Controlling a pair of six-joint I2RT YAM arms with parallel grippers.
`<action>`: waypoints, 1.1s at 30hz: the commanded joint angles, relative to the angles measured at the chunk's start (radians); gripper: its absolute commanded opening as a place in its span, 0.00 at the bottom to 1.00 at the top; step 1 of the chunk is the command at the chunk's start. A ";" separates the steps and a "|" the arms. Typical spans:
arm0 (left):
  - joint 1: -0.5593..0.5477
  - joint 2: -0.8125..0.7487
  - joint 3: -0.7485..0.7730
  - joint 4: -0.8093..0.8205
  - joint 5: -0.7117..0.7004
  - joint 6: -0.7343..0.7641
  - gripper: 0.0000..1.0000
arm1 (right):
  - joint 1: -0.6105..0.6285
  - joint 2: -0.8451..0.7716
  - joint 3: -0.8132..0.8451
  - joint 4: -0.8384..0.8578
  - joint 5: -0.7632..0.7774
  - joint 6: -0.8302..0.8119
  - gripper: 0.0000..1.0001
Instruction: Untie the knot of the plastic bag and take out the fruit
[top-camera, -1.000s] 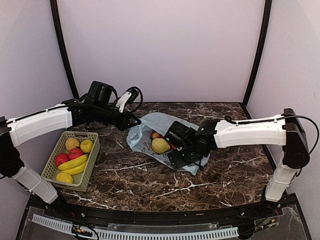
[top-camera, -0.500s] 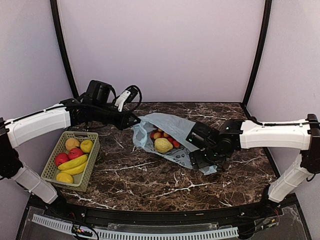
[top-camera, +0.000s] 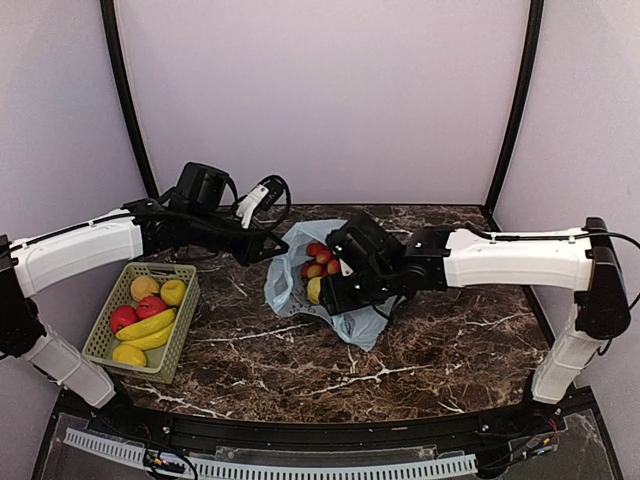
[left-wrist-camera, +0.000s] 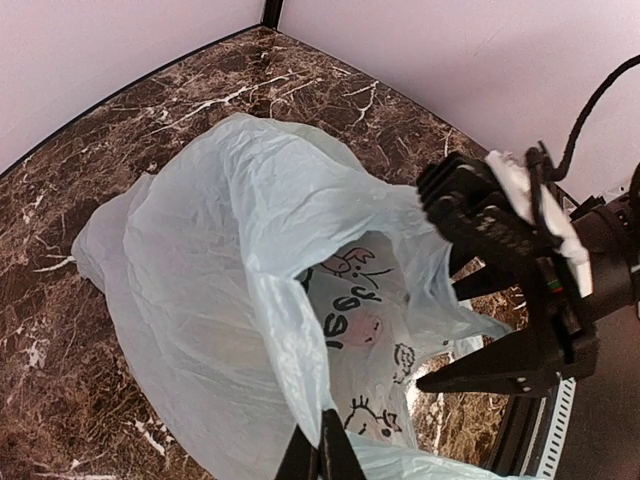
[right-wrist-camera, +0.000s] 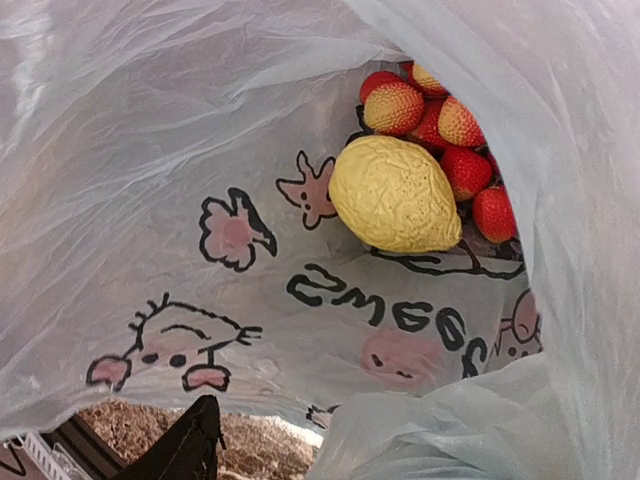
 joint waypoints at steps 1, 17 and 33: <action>-0.009 -0.006 -0.013 0.000 0.018 0.014 0.01 | -0.032 0.075 0.078 0.078 -0.006 -0.015 0.60; -0.012 -0.025 -0.015 0.000 -0.019 -0.003 0.01 | -0.040 -0.226 -0.057 -0.084 0.053 0.019 0.84; -0.012 -0.028 -0.017 0.002 -0.022 0.007 0.01 | -0.027 -0.264 -0.028 0.174 -0.198 -0.135 0.63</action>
